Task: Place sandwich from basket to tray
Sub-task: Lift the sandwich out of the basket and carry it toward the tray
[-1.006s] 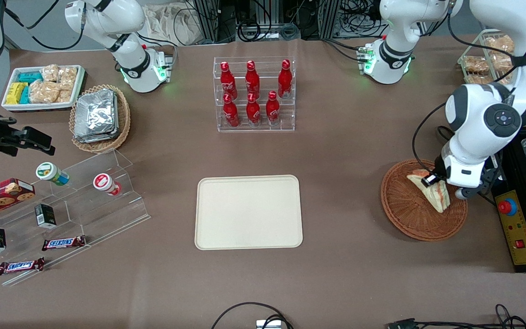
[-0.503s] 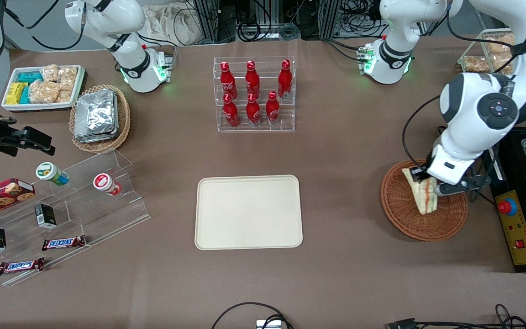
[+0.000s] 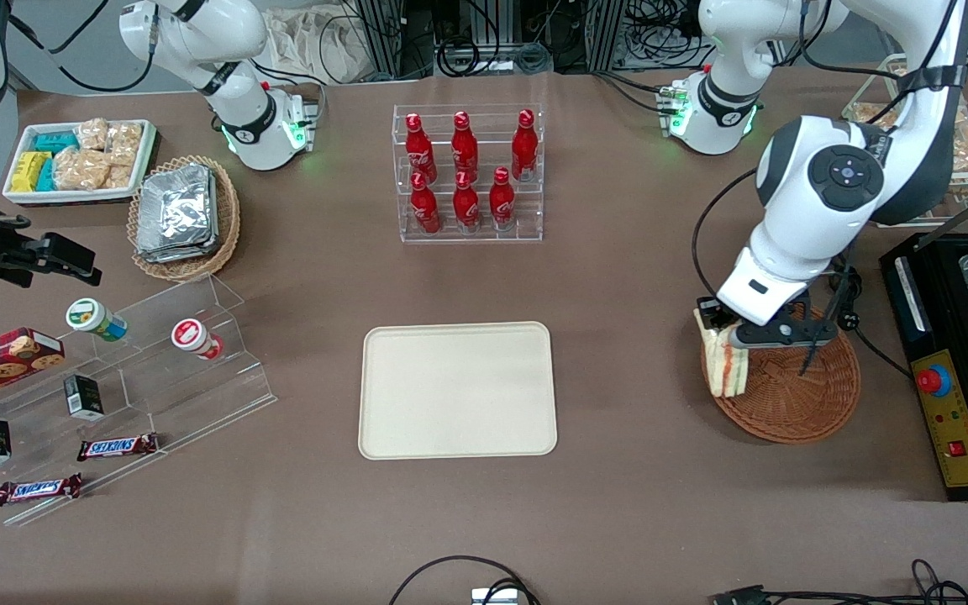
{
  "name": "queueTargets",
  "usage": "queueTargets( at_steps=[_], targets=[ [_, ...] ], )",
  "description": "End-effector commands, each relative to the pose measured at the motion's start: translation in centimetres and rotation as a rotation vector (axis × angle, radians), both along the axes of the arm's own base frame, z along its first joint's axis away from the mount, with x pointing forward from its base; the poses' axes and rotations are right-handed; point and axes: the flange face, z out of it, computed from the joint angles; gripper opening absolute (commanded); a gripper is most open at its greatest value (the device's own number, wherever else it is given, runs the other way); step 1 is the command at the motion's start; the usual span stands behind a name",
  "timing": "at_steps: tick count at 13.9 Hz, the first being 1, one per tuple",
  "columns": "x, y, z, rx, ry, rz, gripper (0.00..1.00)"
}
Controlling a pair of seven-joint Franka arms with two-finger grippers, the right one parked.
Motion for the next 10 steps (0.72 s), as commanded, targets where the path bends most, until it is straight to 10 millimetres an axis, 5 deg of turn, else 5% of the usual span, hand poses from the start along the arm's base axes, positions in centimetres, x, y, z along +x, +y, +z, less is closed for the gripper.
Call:
queueTargets(
  at_steps=[1, 5, 10],
  targets=[
    [1.6, -2.5, 1.9, -0.007, 0.013, -0.046, 0.21],
    [2.8, -7.0, 3.7, -0.022, 0.046, -0.052, 0.21],
    [3.1, -12.9, 2.7, -0.01, 0.021, -0.011, 0.2]
  ],
)
